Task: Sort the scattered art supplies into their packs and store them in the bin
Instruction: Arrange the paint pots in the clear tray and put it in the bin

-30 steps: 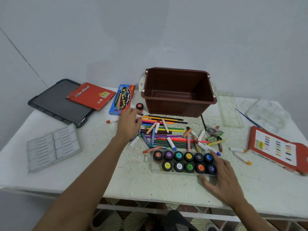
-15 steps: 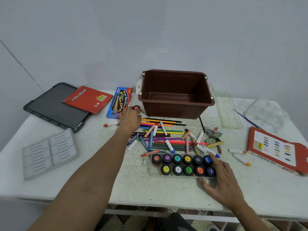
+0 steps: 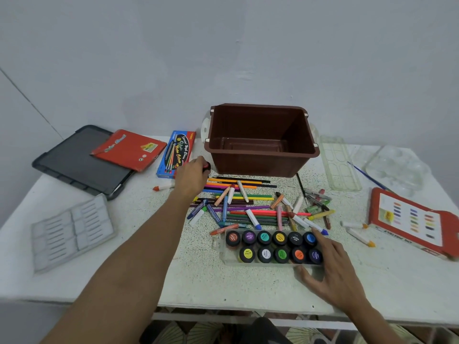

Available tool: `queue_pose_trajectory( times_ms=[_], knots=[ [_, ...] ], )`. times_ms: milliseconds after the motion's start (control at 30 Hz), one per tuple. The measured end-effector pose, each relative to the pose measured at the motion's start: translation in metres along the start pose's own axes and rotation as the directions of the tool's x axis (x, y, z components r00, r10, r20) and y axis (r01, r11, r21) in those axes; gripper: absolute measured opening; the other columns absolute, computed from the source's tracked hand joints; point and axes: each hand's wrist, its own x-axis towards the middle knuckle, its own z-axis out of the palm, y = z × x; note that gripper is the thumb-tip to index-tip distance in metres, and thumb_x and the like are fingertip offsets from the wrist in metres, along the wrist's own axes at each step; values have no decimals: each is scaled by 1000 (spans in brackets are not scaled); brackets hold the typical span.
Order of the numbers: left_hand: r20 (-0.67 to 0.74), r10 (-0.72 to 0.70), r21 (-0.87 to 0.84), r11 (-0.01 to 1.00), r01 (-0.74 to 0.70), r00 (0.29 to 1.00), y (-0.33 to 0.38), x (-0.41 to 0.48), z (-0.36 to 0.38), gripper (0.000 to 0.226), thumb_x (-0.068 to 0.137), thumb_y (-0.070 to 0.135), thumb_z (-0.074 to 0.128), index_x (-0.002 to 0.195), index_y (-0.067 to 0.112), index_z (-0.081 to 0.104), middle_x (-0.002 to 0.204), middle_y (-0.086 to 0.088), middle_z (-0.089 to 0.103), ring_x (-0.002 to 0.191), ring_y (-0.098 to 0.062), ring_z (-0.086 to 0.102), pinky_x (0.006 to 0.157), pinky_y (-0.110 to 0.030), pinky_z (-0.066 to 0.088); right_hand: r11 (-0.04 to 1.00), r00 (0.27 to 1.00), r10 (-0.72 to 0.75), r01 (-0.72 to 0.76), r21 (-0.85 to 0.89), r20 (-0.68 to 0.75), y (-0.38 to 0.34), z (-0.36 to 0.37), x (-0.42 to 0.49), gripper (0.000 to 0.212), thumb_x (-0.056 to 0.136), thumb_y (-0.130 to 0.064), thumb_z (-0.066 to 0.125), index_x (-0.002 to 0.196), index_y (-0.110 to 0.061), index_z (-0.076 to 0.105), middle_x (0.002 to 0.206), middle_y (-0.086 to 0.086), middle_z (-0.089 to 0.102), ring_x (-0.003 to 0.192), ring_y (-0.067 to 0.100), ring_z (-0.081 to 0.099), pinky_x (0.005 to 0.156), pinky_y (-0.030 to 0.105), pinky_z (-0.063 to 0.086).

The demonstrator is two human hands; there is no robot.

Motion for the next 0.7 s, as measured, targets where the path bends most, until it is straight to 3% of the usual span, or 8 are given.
queue_pose_trajectory(
  times_ms=[133,267,367,467,533,700],
  knots=[
    [-23,-71,-120,991,67,997,2,2,3,22,90,25,69,108,15,62,104,-6,68,91,-24,65,80,-41,56,1000,1000,-12,12,-2,-1,-1,0,0,86,78,-64,55,147,-17,35,130,-1,55,112,12,43,94,38,45],
    [-75,-79,-265,962,57,994,1,-2,3,21,91,23,68,110,18,60,107,-3,65,97,-21,62,85,-39,55,1000,1000,-15,15,-12,5,-2,0,0,85,78,-64,55,146,-16,35,130,-1,55,113,14,43,95,34,41],
    [-110,-92,-420,907,37,990,1,-18,-8,25,90,22,70,112,16,60,108,0,65,98,-15,61,81,-26,50,1000,1000,-10,10,-11,7,-1,0,0,85,78,-64,54,146,-17,35,131,-1,54,114,15,44,95,33,40],
    [-120,-47,-588,808,-33,992,4,-49,-26,25,89,17,71,111,15,59,106,2,65,94,-10,62,73,-10,46,1000,1000,-18,18,1,4,-1,-1,1,84,78,-64,54,146,-18,35,132,-2,53,115,16,44,97,33,38],
    [-104,11,-644,761,-75,995,8,-73,-38,25,87,13,73,108,15,60,102,3,67,93,-4,64,72,-6,49,1000,1000,-15,15,4,0,-2,-1,1,84,79,-64,54,146,-18,34,131,-1,53,115,16,44,97,33,37],
    [72,171,-609,788,-92,983,21,-124,-53,28,82,20,79,104,26,63,98,19,66,90,8,62,77,-7,48,1000,1000,-3,3,-5,5,-3,-1,1,85,79,-65,52,147,-18,33,132,1,54,116,16,43,98,36,40]
  ],
)
